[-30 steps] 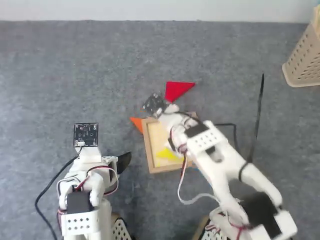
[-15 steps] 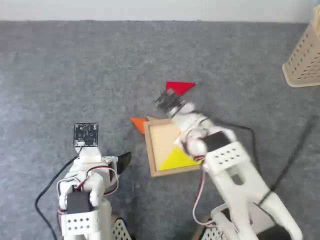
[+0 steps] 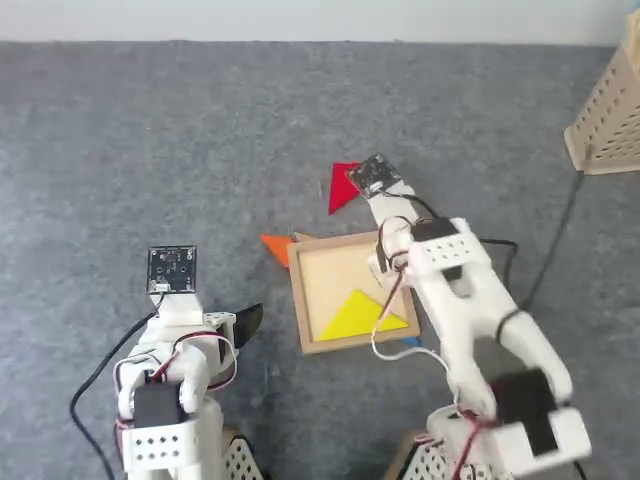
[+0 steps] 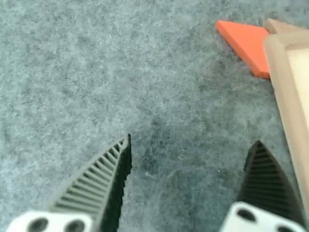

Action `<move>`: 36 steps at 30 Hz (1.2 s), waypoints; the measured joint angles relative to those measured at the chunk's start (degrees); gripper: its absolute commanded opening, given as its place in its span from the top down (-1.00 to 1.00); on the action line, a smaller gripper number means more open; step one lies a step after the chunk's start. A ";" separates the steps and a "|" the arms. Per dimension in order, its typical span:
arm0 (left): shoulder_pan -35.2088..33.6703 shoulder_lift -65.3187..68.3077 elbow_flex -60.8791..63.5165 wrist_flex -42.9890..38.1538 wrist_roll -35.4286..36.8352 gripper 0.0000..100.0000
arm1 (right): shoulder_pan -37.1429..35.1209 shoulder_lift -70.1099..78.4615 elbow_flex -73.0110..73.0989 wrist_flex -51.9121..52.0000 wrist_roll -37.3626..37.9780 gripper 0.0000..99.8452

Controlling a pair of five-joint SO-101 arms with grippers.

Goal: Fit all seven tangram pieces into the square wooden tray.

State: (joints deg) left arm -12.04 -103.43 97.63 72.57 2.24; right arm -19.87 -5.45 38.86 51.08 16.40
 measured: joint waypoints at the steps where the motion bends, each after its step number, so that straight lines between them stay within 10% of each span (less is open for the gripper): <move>1: 0.00 0.00 0.00 0.00 0.00 0.29 | 0.09 1.32 -0.18 -0.44 -0.09 0.58; 19: 0.00 0.00 0.00 0.00 0.00 0.29 | 5.19 7.38 -4.48 -3.87 -0.26 0.97; 36: 0.00 0.00 0.00 0.00 0.00 0.29 | 31.56 8.88 -9.67 -3.60 -1.93 0.97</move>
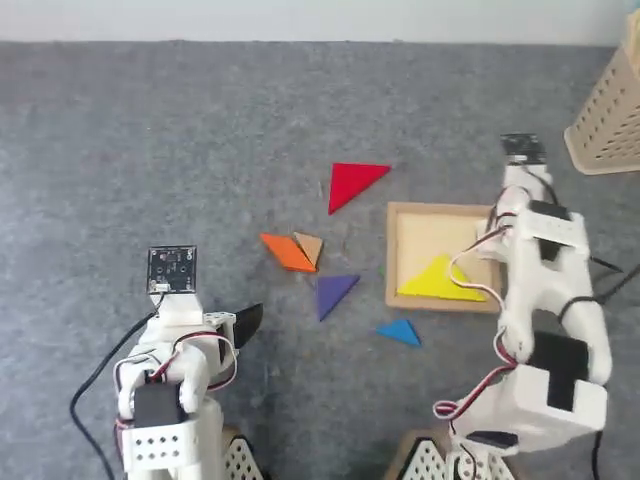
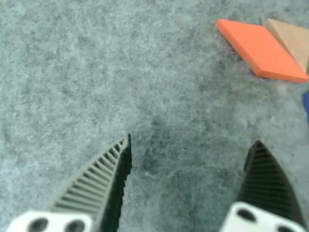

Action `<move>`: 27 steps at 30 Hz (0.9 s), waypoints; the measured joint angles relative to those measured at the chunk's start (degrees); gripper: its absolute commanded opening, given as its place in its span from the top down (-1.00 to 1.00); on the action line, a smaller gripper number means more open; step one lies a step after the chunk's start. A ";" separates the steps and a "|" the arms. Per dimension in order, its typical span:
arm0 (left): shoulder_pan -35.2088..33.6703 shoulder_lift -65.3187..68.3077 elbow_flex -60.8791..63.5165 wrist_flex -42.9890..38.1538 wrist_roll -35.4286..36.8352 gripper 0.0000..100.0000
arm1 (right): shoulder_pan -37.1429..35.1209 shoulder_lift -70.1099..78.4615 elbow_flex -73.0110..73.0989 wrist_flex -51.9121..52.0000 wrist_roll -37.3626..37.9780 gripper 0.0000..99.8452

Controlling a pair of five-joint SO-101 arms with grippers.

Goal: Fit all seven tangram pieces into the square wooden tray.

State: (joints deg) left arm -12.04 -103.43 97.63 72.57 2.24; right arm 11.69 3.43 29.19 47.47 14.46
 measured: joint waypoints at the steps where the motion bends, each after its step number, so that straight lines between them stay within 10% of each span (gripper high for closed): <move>1: 0.00 0.00 0.00 0.00 0.00 0.29 | 0.26 0.44 0.00 0.00 -0.18 0.97; 17: 0.00 0.00 0.00 0.00 0.00 0.29 | 2.81 1.05 0.00 0.00 -0.18 0.97; 27: 0.00 0.00 0.00 0.00 0.00 0.29 | 11.08 1.05 -0.35 0.00 14.15 0.97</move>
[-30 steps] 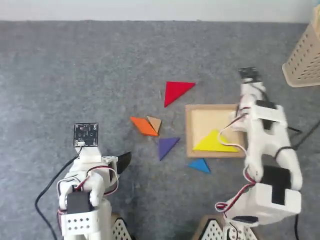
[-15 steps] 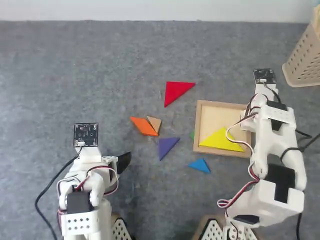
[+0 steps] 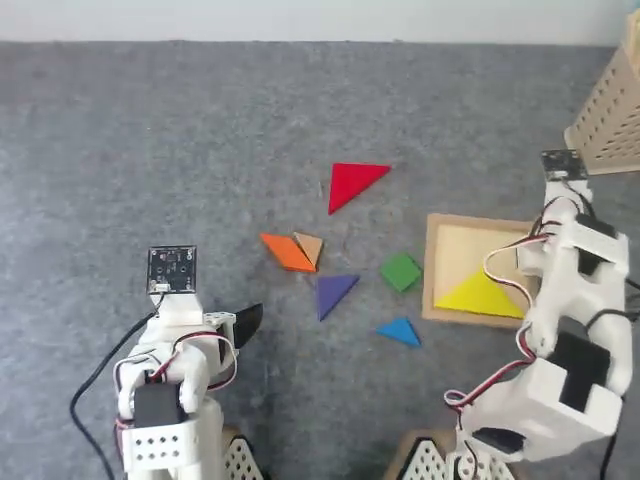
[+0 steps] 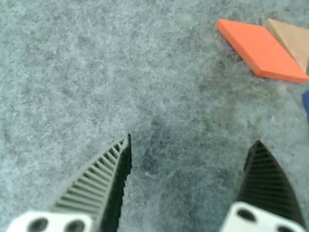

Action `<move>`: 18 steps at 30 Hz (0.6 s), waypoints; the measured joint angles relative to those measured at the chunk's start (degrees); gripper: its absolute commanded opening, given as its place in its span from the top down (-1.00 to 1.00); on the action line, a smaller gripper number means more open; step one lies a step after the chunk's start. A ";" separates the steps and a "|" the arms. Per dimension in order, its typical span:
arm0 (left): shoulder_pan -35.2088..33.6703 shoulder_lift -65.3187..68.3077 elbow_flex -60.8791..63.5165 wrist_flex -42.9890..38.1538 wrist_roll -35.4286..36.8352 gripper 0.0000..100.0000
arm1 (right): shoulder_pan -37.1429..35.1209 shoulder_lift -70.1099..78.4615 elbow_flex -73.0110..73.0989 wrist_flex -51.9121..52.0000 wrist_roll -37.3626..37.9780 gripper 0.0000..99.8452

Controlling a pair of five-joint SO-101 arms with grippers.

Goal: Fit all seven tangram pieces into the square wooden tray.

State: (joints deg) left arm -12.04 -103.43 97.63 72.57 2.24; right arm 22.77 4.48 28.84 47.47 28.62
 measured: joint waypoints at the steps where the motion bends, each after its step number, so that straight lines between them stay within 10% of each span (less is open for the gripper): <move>1: 0.00 0.00 0.00 0.00 0.00 0.29 | 0.79 0.00 -0.44 0.00 0.44 0.97; 18: 0.00 0.00 0.00 0.00 0.00 0.29 | -23.56 2.99 -1.41 5.10 -9.76 0.97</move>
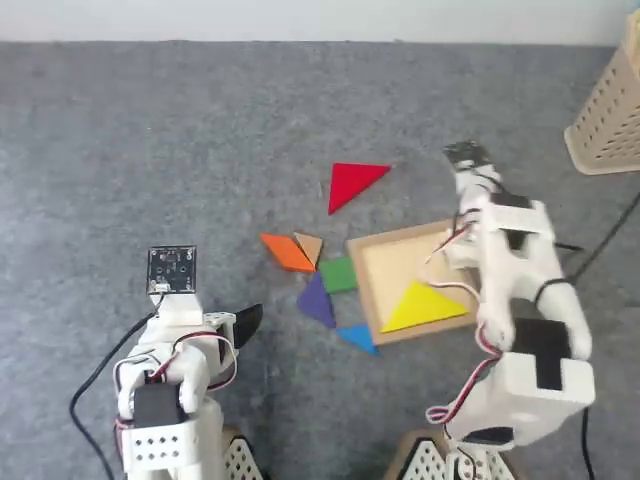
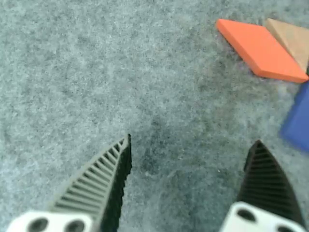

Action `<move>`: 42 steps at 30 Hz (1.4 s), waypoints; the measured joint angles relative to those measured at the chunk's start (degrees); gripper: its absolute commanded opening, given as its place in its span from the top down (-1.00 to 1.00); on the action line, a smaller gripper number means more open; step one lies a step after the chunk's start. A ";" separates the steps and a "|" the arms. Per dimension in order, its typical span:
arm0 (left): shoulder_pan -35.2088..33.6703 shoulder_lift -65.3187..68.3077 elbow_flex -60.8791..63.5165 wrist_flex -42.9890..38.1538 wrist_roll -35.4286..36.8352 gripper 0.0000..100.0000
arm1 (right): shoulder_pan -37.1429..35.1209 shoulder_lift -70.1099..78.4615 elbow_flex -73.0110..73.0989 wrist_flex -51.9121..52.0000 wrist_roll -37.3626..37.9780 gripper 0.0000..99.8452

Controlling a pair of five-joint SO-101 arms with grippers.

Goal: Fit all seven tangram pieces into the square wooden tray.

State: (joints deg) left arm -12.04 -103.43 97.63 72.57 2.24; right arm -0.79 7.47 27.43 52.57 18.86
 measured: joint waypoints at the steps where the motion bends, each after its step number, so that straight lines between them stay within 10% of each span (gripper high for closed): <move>1: 0.00 0.00 0.00 0.00 0.00 0.29 | -1.23 0.00 0.00 0.09 -1.49 0.97; 11: 0.00 0.00 0.00 0.00 0.00 0.29 | -5.19 0.00 -7.56 8.97 -13.80 0.69; 24: -0.26 0.00 0.00 0.00 0.00 0.29 | 1.14 -1.14 -8.18 10.02 -17.14 0.98; 32: -17.23 0.00 -0.18 -13.89 -10.02 0.29 | 1.14 -19.52 6.42 7.56 -14.95 0.96; 42: -11.08 0.00 -4.75 -14.15 -20.04 0.29 | 1.14 -30.15 25.85 -5.10 -4.31 0.99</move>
State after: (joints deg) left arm -23.12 -103.43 92.88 58.42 -17.80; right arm 0.35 -22.68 53.27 47.47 14.55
